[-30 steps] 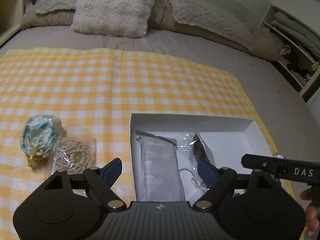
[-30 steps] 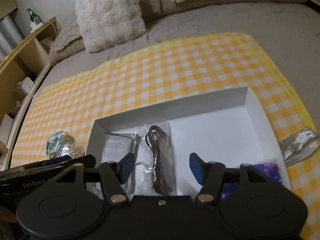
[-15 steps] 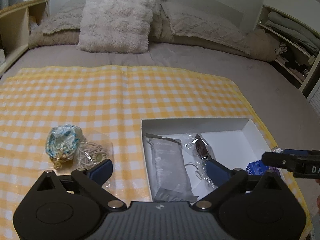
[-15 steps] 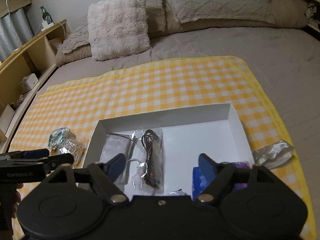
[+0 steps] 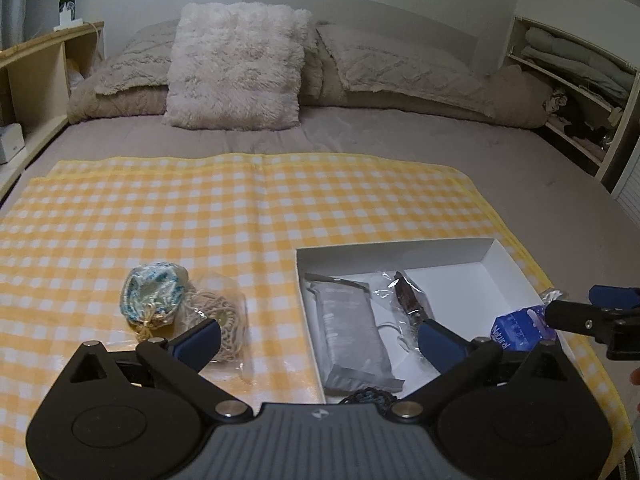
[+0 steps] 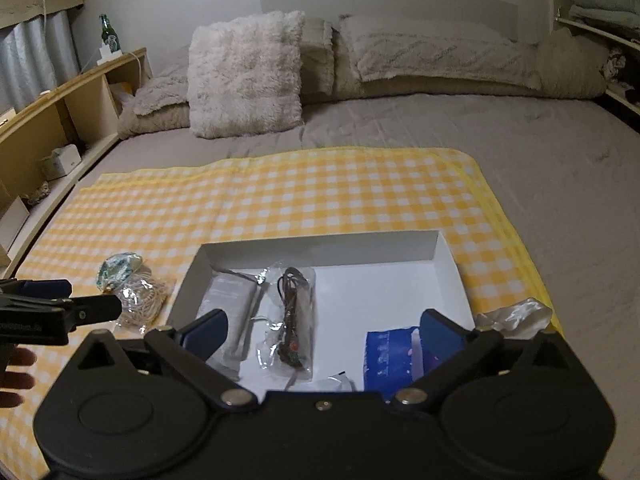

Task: Organize soft objects
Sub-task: 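Move both open tools back over the blue floral pouch and bagged white cord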

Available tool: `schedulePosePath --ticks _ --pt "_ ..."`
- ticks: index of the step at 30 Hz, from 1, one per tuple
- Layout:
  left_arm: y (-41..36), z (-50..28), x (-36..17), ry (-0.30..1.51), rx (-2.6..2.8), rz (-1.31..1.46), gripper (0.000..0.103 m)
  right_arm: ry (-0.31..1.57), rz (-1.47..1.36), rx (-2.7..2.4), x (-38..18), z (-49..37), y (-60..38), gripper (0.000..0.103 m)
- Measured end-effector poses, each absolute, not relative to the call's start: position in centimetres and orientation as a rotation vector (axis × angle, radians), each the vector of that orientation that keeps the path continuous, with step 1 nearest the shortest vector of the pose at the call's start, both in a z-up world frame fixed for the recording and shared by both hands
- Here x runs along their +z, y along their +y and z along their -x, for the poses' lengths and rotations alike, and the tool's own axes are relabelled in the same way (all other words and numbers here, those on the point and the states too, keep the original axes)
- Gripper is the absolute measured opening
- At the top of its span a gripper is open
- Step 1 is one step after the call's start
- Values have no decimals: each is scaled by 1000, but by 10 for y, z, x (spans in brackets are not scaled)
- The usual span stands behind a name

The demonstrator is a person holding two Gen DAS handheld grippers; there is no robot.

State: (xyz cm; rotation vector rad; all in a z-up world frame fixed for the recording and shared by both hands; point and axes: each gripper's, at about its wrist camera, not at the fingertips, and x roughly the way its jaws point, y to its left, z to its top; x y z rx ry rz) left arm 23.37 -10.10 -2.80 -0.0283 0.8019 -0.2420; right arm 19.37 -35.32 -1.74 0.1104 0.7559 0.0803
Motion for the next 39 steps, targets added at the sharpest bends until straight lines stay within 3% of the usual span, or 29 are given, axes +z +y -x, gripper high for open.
schedulePosePath --ticks 16,39 --pt "-54 -225 -22 772 -165 37 103 723 -117 104 -11 -189 -328 103" --pt "40 -242 -32 782 54 94 103 717 -105 291 -6 -227 -218 103"
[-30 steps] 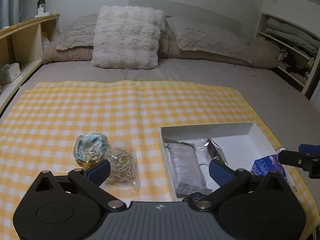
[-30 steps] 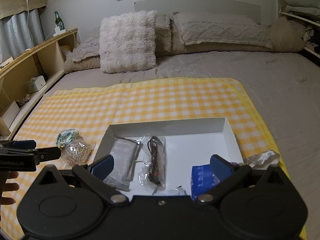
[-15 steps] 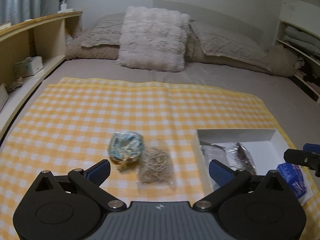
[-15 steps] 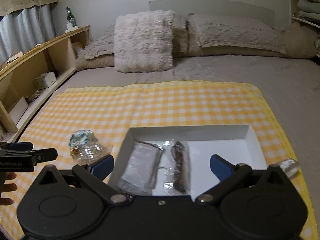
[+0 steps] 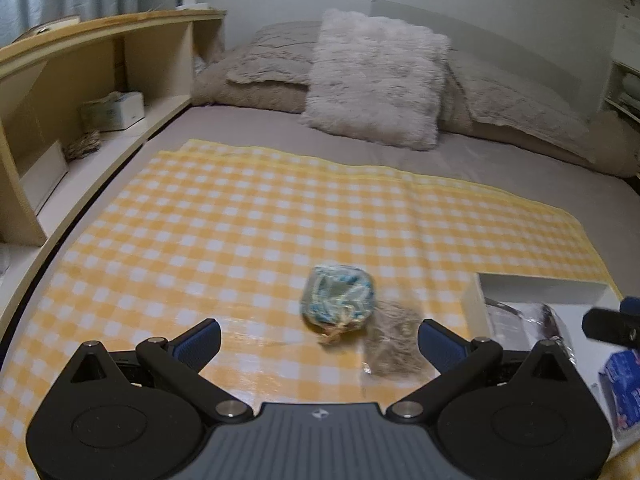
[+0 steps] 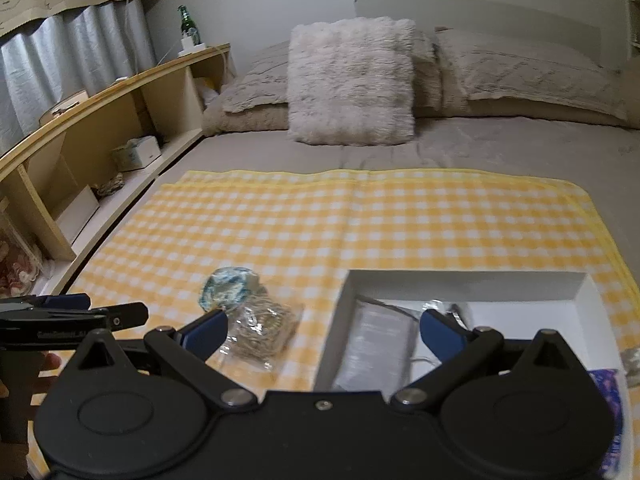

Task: Organize soft objects
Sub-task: 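Move both open tools back over the blue floral pouch and bagged white cord, then grasp the blue floral brocade pouch with the left gripper while the right gripper grasps the bagged white cord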

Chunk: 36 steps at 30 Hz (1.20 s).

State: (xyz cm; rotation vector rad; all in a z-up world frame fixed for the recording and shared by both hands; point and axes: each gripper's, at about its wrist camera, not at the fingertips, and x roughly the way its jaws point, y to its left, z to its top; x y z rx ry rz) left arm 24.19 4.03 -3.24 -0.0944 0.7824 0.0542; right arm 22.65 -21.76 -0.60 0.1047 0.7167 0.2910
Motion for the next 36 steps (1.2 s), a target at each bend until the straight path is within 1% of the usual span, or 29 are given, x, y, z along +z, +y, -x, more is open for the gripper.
schedulePosePath --ticks 6,16,26,36 --pt "60 -258 -38 795 114 141 103 746 -99 327 -15 -240 -186 103" --pt "72 -297 -59 858 130 187 103 882 -214 375 -53 -280 -143 103" --pt "75 -342 -84 930 57 185 103 968 -140 372 -93 -314 -108 102" --pt "53 -380 -121 1002 -9 137 103 1023 -90 402 -125 -346 -89 96"
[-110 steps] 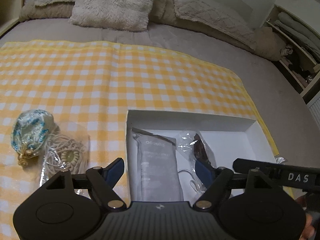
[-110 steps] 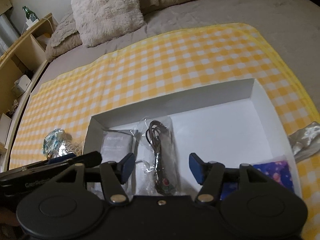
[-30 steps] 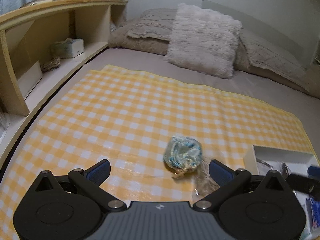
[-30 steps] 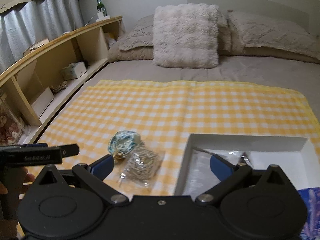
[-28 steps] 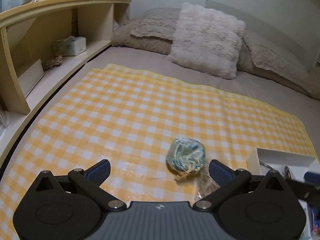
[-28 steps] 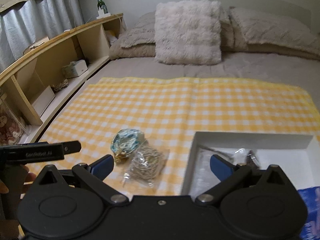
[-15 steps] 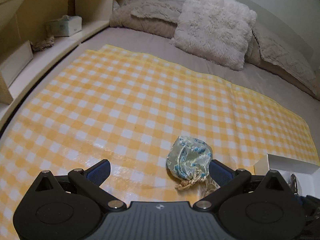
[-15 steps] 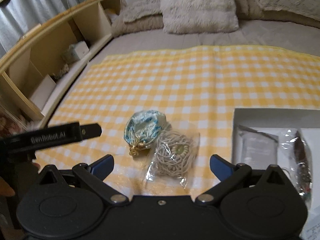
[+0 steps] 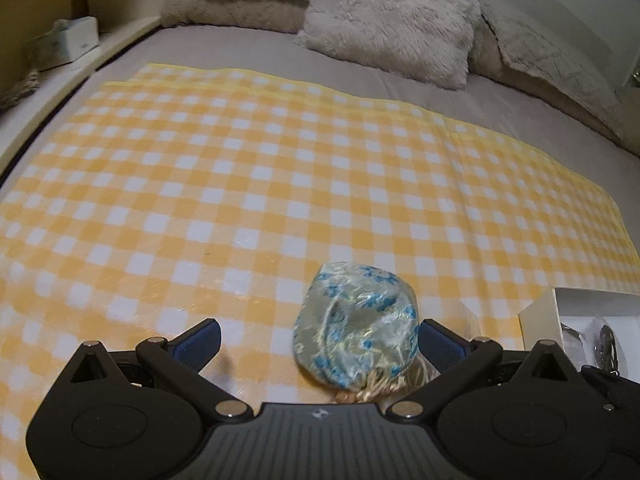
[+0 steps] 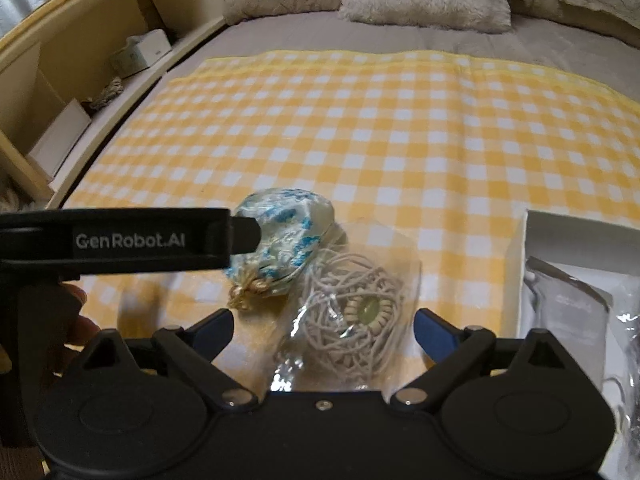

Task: Organize soft objects
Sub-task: 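Grasp the blue floral brocade pouch with the left gripper while the right gripper grasps the bagged white cord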

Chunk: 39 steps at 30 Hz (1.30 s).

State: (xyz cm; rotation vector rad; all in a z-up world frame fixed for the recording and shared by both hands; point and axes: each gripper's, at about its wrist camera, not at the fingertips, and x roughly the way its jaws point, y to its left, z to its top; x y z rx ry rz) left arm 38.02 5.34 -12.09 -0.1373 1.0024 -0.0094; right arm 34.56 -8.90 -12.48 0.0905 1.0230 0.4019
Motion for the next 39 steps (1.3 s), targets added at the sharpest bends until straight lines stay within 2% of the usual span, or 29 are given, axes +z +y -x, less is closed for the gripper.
schedulePosePath --ticks 2,7,10,17,23,26,27,28,35,39 --pt "51 -386 -127 1013 -22 131 103 1022 -106 383 -131 -351 -91 95" --pt "39 -400 -139 1042 -44 110 103 1026 -32 394 -138 -354 -90 84" --pt "30 -405 -146 1058 -55 93 103 1027 35 440 -137 -347 -91 69" --pt "14 -411 -159 1116 -30 36 103 1064 72 524 -131 -332 -100 64" --pt "6 -404 -165 1129 -31 -81 92 1102 113 598 -128 -316 -103 63" --pt "-2 -397 -164 1126 -16 -128 77 1132 113 622 -130 -313 -103 64" --pt "-4 -396 -164 1123 -9 -130 69 1136 113 622 -130 -313 -103 64" --pt "-2 -395 -161 1121 -5 -125 64 1134 119 621 -131 -312 -103 64" --pt "27 -381 -139 1088 13 -68 60 1108 123 610 -123 -311 -100 51" --pt "43 -369 -118 1035 34 -18 59 1051 95 586 -109 -311 -106 49"
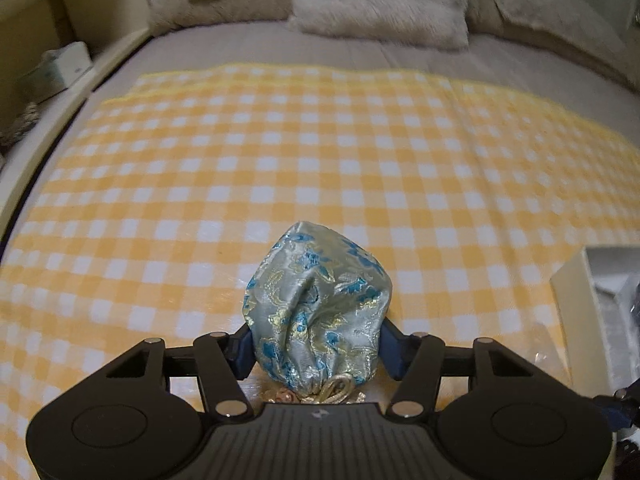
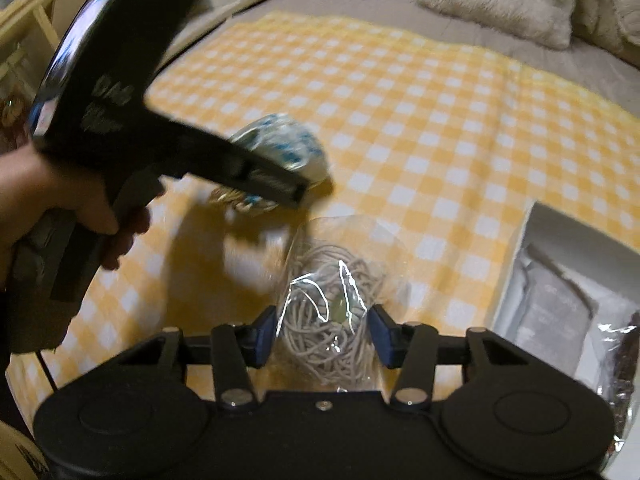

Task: Organize soft objects
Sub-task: 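Grasp the blue floral brocade pouch with the left gripper while the right gripper grasps the bagged white cord, then carry the pouch with the left gripper while the right gripper carries the bagged cord to the tray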

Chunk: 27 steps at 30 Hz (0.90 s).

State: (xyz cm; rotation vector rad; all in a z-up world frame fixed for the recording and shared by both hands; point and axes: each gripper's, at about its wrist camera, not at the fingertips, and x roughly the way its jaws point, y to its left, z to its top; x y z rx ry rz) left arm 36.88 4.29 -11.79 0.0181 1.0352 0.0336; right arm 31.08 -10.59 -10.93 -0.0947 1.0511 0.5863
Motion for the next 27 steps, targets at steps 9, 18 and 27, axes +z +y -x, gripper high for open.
schedulePosePath --ticks 9,18,27 --pt "58 -343 -70 917 38 42 59 905 7 544 -77 -304 -129 49" --pt "47 -311 -42 834 21 45 59 787 -5 536 -50 -291 -146 49" --pt "24 -282 -16 781 -20 58 59 715 -50 527 -25 -278 -171 49"
